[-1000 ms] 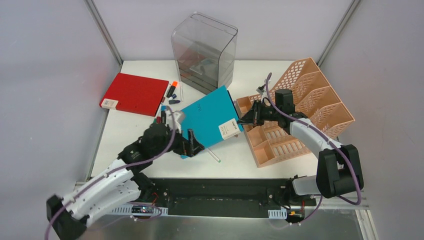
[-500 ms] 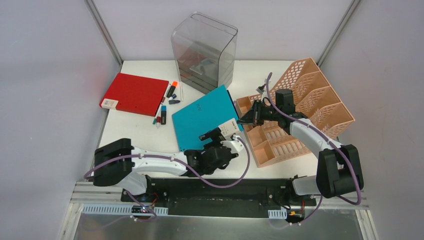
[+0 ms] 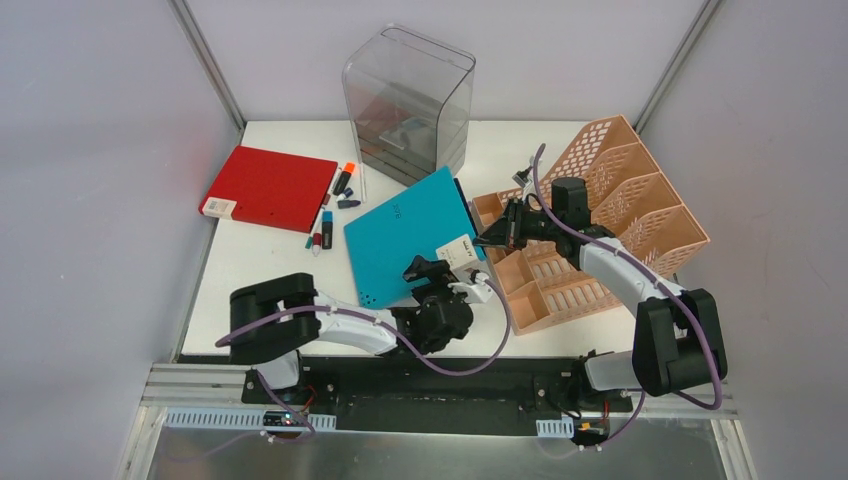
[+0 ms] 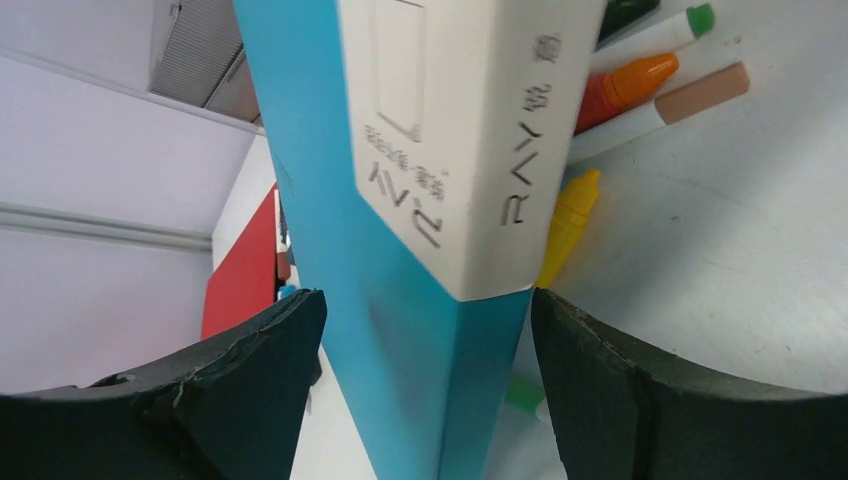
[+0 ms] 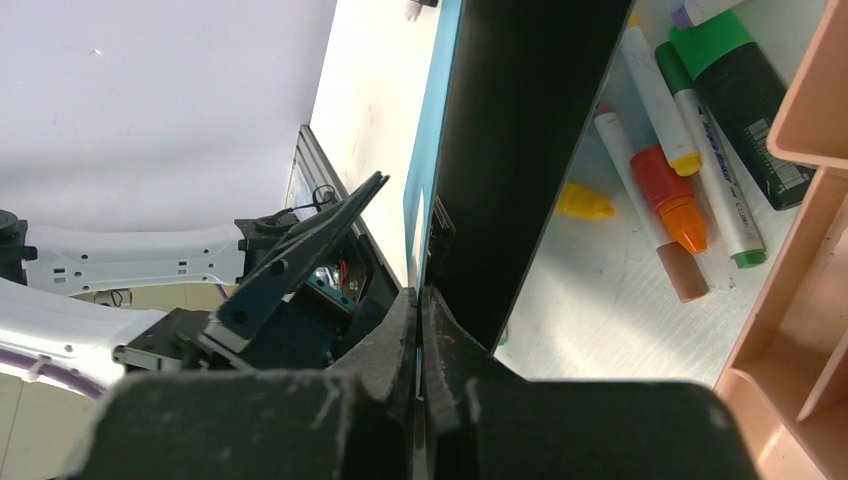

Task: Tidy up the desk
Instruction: Pick up the folder from the center of the board.

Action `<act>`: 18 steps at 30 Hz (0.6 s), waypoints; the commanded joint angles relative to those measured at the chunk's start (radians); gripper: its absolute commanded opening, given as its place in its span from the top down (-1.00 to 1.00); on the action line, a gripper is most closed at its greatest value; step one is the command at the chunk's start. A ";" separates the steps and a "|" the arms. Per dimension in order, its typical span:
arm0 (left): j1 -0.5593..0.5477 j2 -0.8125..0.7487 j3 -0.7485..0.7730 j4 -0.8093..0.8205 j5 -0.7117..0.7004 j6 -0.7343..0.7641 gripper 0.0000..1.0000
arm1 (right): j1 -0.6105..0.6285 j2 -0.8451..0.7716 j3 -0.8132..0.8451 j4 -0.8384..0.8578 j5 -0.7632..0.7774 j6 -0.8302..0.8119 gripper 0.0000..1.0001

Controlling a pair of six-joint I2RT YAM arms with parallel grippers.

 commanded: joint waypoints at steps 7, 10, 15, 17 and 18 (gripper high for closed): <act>0.004 0.183 -0.029 0.526 -0.167 0.353 -0.55 | -0.008 -0.030 -0.011 0.111 -0.075 0.031 1.00; 0.008 0.246 -0.046 0.766 -0.183 0.520 -0.40 | -0.008 -0.037 -0.012 0.115 -0.084 0.031 1.00; 0.010 0.373 -0.011 1.054 -0.222 0.762 -0.10 | -0.008 -0.057 -0.014 0.123 -0.099 0.035 1.00; 0.008 0.386 0.002 1.054 -0.233 0.768 0.09 | -0.008 -0.071 -0.019 0.135 -0.107 0.043 1.00; 0.007 0.384 0.005 1.054 -0.239 0.770 0.23 | -0.008 -0.077 -0.020 0.136 -0.110 0.044 1.00</act>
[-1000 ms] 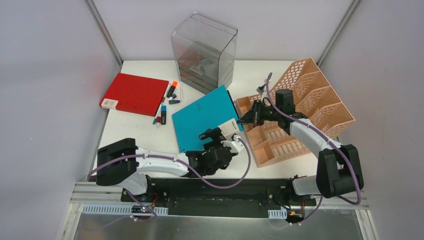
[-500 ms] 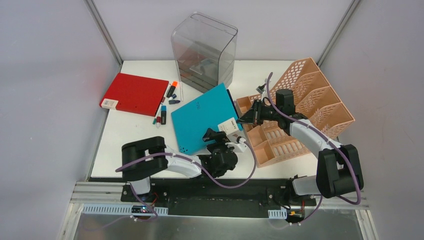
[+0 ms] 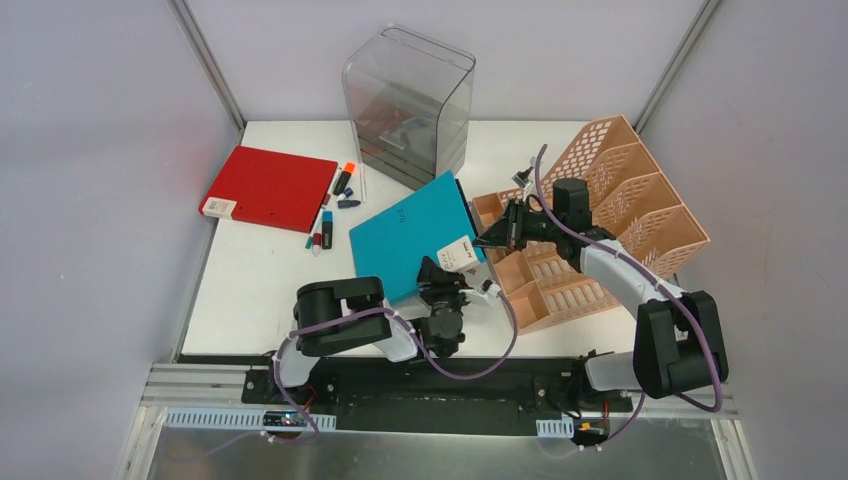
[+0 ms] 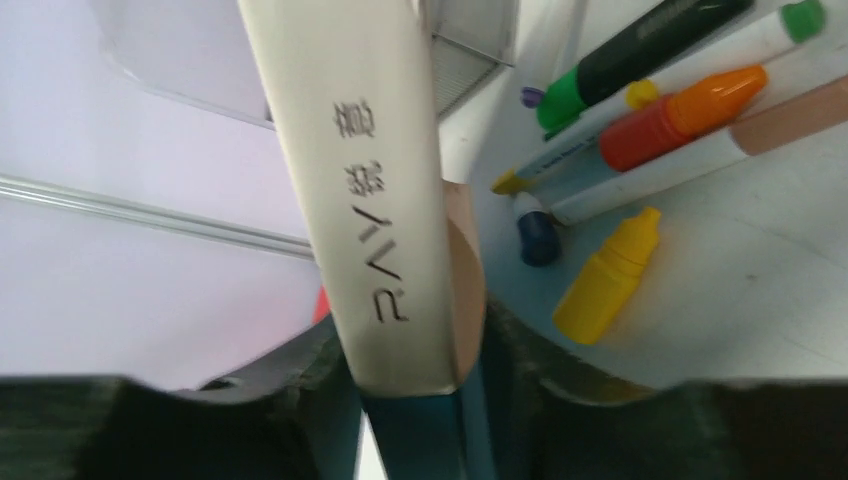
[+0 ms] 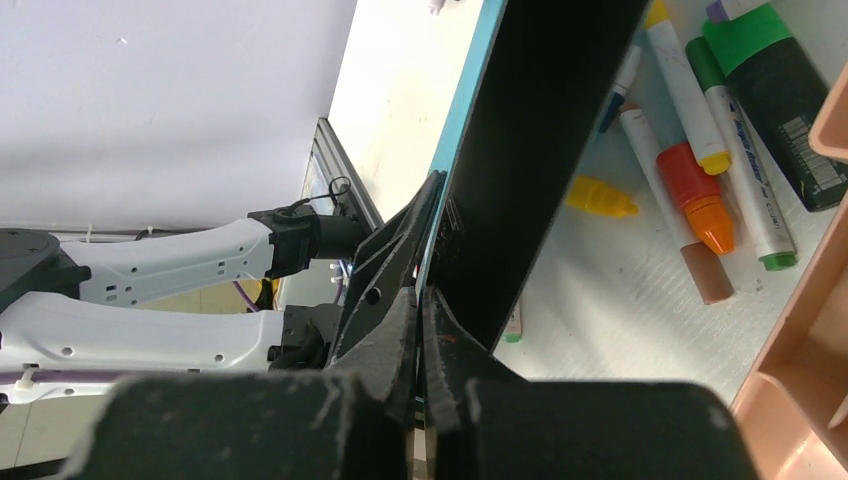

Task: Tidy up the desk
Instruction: Pick up the folder from the center of the board.

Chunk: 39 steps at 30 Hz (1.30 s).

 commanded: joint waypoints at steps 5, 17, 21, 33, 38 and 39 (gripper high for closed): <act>0.000 -0.039 0.027 0.188 -0.059 0.134 0.79 | -0.006 -0.104 -0.008 0.090 -0.072 0.009 1.00; -0.071 -0.187 0.006 0.188 -0.053 0.171 1.00 | -0.011 -0.149 0.014 0.057 -0.138 -0.050 0.61; -0.101 -0.257 -0.028 0.188 -0.086 0.158 1.00 | -0.025 -0.184 0.038 0.004 -0.218 -0.129 -0.03; -0.148 -0.722 -0.092 -0.424 -0.037 -0.307 1.00 | -0.102 -0.252 0.156 -0.338 -0.438 -0.470 -0.87; -0.118 -1.067 -0.070 -1.072 0.189 -0.822 1.00 | -0.133 -0.273 0.186 -0.434 -0.500 -0.548 -0.92; -0.116 -1.125 -0.096 -1.061 0.209 -0.813 1.00 | -0.137 -0.274 0.191 -0.451 -0.503 -0.563 -0.92</act>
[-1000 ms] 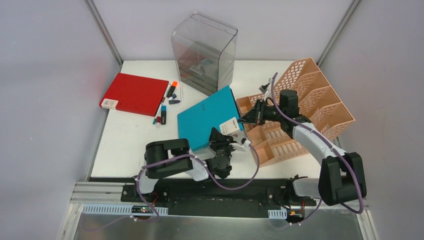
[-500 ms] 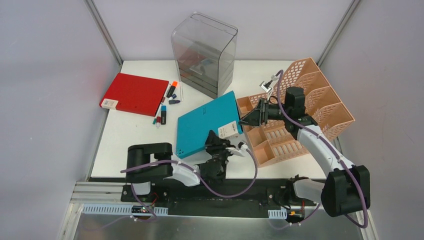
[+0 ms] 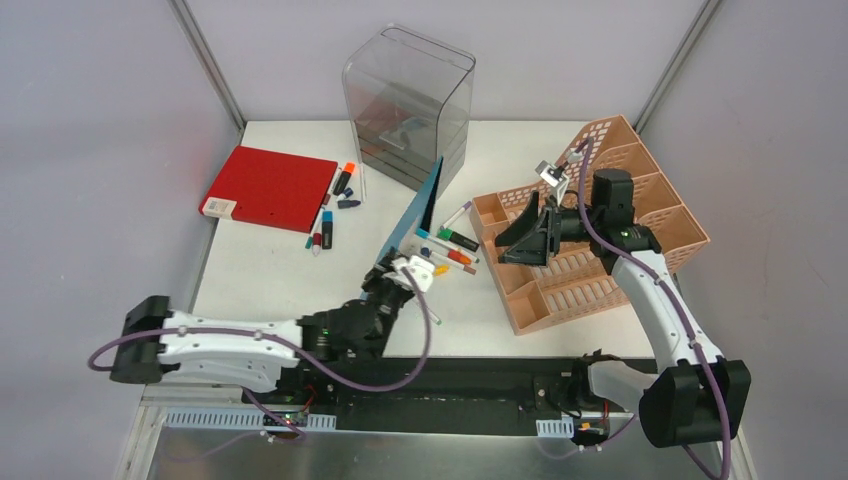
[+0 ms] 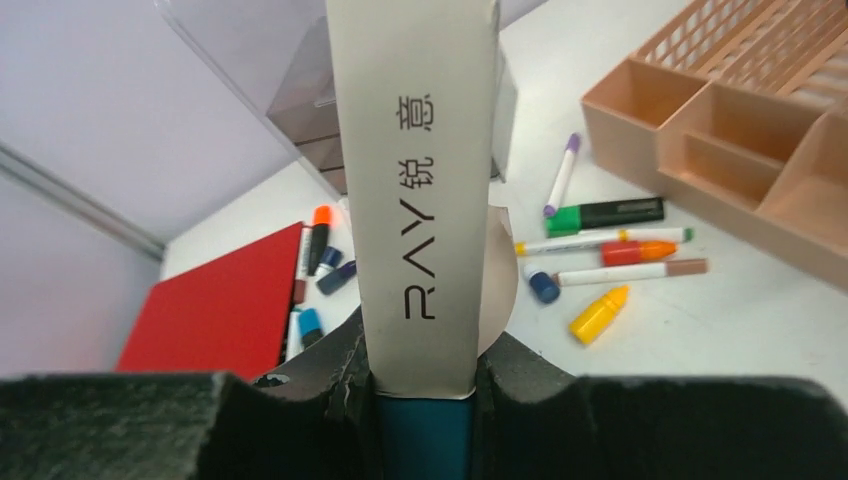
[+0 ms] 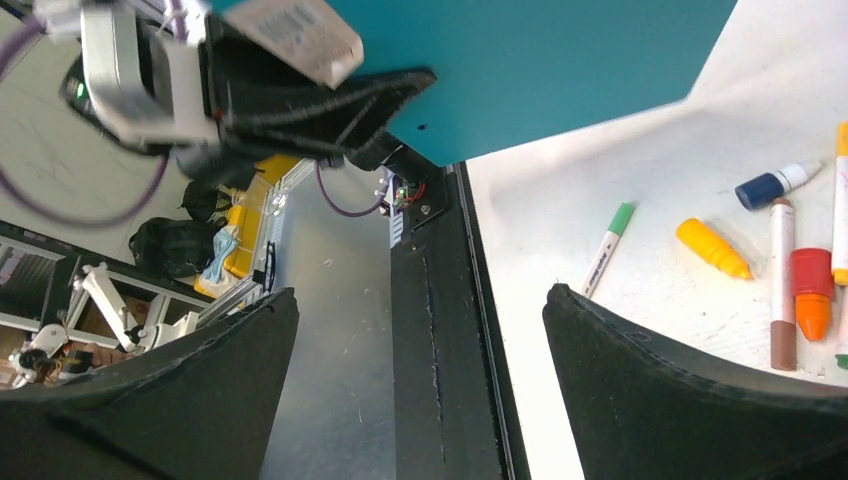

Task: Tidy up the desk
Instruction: Pick up the folder from the center of the board, then place the folder in the storage box.

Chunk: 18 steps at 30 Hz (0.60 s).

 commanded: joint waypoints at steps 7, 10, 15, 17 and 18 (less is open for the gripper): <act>0.024 -0.485 -0.072 -0.354 0.240 -0.264 1.00 | -0.041 -0.040 0.062 -0.104 -0.087 -0.148 -0.94; 0.034 -0.521 -0.059 -0.354 0.284 -0.245 1.00 | -0.056 -0.040 0.060 -0.104 -0.087 -0.148 -0.95; 0.130 -0.487 0.025 -0.455 0.438 -0.322 1.00 | -0.079 -0.045 0.058 -0.102 -0.087 -0.149 -0.96; 0.200 -0.451 0.067 -0.509 0.507 -0.364 1.00 | -0.090 -0.049 0.056 -0.102 -0.087 -0.148 -0.96; 0.237 -0.435 0.084 -0.528 0.564 -0.385 1.00 | -0.094 -0.052 0.056 -0.102 -0.088 -0.148 -0.96</act>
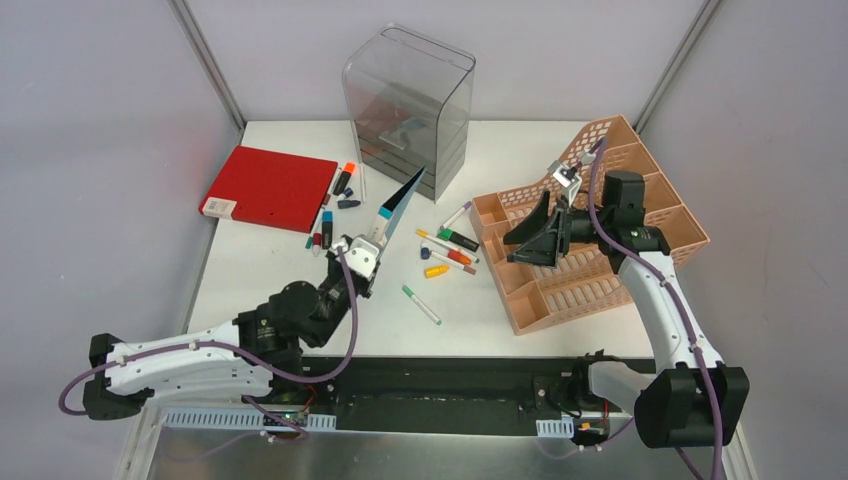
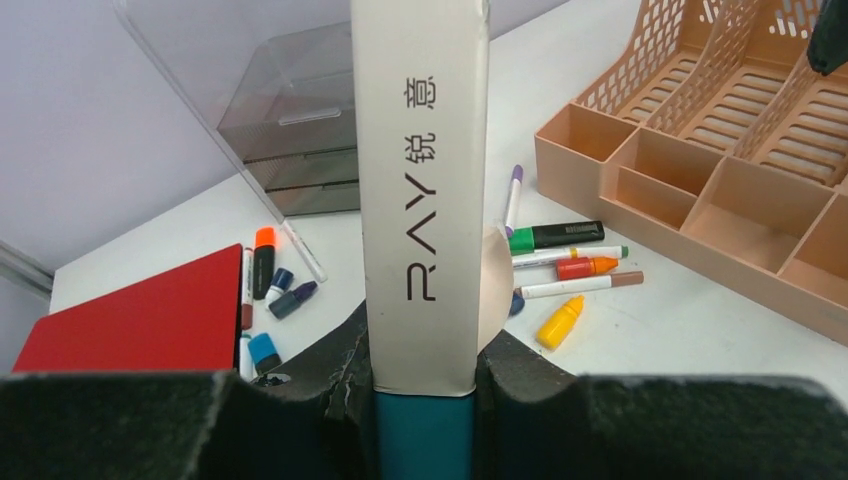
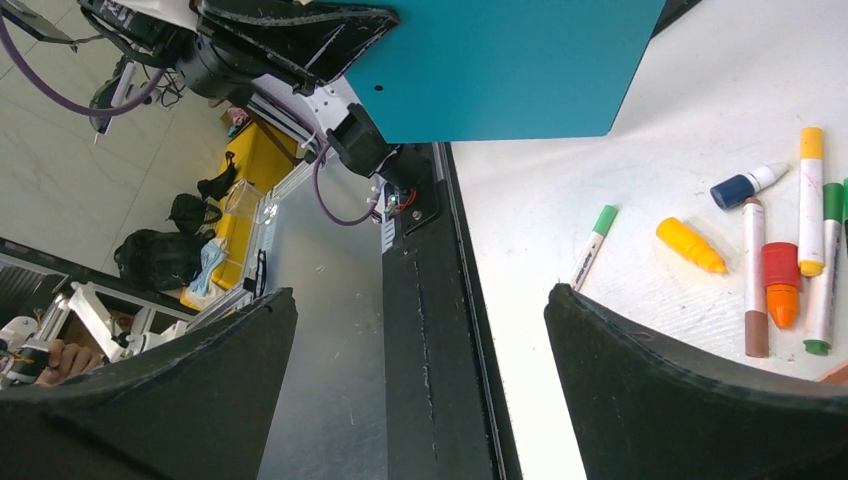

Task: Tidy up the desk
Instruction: Place the folder in the storage box.

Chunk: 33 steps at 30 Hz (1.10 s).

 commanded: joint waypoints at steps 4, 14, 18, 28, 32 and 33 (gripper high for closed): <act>0.227 0.084 0.158 -0.080 0.399 -0.159 1.00 | -0.039 -0.040 0.032 0.018 -0.034 -0.033 -0.97; 0.283 0.101 0.213 0.044 0.615 -0.149 1.00 | -0.070 -0.068 0.038 0.011 -0.079 -0.040 -0.98; 0.314 0.149 0.243 0.124 0.672 -0.143 1.00 | -0.104 -0.085 0.046 -0.001 -0.097 -0.041 -0.98; 0.414 0.333 0.353 0.325 0.850 -0.227 1.00 | -0.189 -0.123 0.062 -0.063 -0.030 -0.098 -0.98; 0.459 0.445 0.433 0.385 0.942 -0.279 1.00 | -0.194 -0.125 0.104 -0.215 0.020 -0.243 -0.98; 0.469 0.471 0.454 0.397 0.963 -0.293 1.00 | -0.195 -0.125 0.119 -0.253 0.036 -0.278 -0.98</act>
